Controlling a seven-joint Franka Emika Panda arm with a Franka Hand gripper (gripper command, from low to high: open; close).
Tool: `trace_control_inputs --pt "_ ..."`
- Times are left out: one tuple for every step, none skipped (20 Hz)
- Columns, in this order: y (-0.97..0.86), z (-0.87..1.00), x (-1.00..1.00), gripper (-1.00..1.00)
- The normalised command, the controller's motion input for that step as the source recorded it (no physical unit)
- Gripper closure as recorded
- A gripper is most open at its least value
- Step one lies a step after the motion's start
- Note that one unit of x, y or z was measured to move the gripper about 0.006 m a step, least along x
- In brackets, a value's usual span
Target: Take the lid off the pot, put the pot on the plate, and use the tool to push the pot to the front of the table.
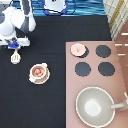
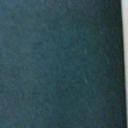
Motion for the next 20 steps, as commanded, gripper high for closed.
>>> trace_control_inputs --pt "0.24 0.08 0.08 1.0" --pt "0.32 0.09 0.07 1.0" --pt "0.41 0.09 0.03 1.0" --pt "0.52 0.09 0.0 1.0" --pt "0.53 0.08 0.0 1.0" --pt "0.53 0.09 0.0 1.0" --pt "0.54 0.11 0.0 1.0" --pt "0.53 0.17 -0.02 1.0" --pt "0.52 0.22 -0.07 1.0" --pt "0.53 0.31 -0.19 1.0" --pt "0.53 0.45 -0.23 1.0" --pt "0.53 0.53 -0.25 1.0" --pt "0.52 0.64 -0.26 1.0" --pt "0.54 0.74 -0.28 1.0" --pt "0.55 0.81 -0.34 1.0" --pt "0.56 0.85 -0.39 1.0" --pt "0.58 0.88 -0.45 1.0" --pt "0.58 0.87 -0.46 1.0" --pt "0.6 0.81 -0.47 1.0" --pt "0.62 0.77 -0.46 1.0"
